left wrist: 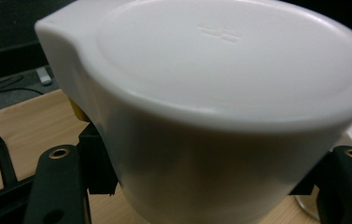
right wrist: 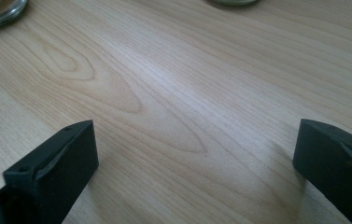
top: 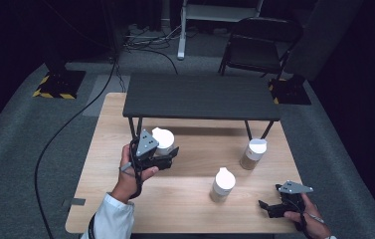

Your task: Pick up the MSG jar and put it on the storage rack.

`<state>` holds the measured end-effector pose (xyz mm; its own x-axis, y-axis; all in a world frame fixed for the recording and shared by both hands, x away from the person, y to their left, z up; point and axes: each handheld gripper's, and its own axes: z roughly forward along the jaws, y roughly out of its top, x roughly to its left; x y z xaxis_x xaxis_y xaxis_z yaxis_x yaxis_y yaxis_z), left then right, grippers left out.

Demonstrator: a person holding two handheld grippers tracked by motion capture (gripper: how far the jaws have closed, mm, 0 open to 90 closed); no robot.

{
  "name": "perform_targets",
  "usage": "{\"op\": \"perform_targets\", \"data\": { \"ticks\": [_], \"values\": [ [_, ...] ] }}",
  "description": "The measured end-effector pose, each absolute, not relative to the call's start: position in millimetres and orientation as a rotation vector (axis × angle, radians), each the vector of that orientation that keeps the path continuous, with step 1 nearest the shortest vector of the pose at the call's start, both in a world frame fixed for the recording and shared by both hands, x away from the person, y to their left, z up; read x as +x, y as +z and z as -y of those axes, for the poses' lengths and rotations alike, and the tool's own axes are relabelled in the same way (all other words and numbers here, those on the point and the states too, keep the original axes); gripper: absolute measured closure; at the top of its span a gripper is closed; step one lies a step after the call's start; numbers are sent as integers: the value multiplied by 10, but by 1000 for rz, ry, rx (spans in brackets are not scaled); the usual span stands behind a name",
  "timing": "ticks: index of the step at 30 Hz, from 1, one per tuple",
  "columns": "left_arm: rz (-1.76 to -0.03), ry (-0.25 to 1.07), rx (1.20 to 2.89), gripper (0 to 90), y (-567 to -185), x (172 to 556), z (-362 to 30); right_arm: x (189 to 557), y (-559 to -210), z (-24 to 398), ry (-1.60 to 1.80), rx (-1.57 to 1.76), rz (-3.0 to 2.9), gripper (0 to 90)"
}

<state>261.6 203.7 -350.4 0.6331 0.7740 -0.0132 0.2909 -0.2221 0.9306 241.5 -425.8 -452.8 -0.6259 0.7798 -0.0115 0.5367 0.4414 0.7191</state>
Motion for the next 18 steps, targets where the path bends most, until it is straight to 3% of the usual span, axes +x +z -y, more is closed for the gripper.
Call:
{"op": "perform_targets", "data": {
  "ticks": [18],
  "values": [
    [-844,602,1759,299,-3080,2719,-1970,2415,-4528,4258,992,1123,-2356,0]
  ]
}}
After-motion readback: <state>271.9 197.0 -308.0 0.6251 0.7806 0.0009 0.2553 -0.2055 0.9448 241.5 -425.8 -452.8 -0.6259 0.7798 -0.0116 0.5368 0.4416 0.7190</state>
